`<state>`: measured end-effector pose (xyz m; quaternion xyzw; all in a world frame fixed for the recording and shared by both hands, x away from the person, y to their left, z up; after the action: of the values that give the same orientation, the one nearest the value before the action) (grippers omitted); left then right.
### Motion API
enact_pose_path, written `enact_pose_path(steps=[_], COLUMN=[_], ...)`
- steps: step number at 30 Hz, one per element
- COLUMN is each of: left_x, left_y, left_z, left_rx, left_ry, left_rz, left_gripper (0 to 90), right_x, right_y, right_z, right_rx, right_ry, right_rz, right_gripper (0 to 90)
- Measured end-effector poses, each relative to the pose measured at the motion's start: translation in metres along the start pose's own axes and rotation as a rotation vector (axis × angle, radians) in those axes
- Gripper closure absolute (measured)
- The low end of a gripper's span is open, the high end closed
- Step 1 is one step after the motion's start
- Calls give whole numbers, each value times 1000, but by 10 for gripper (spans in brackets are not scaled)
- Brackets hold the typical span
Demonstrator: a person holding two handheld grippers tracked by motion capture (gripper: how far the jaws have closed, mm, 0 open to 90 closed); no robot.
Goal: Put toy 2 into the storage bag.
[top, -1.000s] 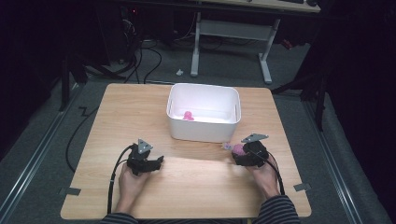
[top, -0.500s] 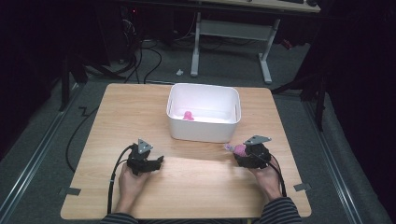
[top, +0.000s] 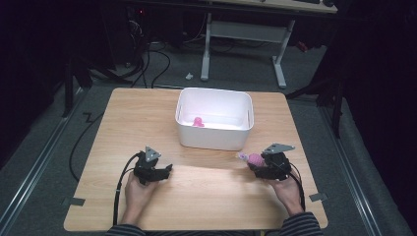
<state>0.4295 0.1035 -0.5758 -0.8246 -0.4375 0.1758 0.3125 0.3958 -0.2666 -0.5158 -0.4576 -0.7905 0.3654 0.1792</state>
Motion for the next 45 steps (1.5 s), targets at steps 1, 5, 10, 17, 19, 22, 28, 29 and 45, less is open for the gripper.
enact_pose_path(steps=[1,5,10,17,19,22,28,29,45], left_x=[0,0,0,0,0,0,0,0,0], left_y=[0,0,0,0,0,0,0,0,0], left_z=[0,0,0,0,0,0,0,0,0], left_rx=[0,0,0,0,0,0,1,1,1], left_ry=[0,1,0,1,1,1,2,2,3], left_rz=[0,0,0,-1,-1,-1,-1,-1,0], left_gripper=[279,279,279,279,279,279,278,278,278], right_x=[0,0,-1,1,1,0,-1,-1,3], right_y=[-1,-7,-15,-24,-27,-32,-40,-41,-56], right_z=[0,-1,-1,-7,-9,-11,-17,-18,-37], right_rx=[-4,-18,-42,-50,-60,-75,-91,-93,-111], right_ry=[7,24,37,23,20,25,25,25,-4], right_rz=[-7,-38,-65,-88,-89,-92,-98,-98,-105], right_gripper=[363,363,363,363,363,363,362,362,363])
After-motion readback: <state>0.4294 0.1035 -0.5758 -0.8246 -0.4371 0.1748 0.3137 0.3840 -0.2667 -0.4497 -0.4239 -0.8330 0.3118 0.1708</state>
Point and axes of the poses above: each handheld gripper's, and its own axes: y roughly forward along the jaws, z roughly out of its underside, x roughly to its left, the point moved 6 cm from there along y, roughly forward along the jaws
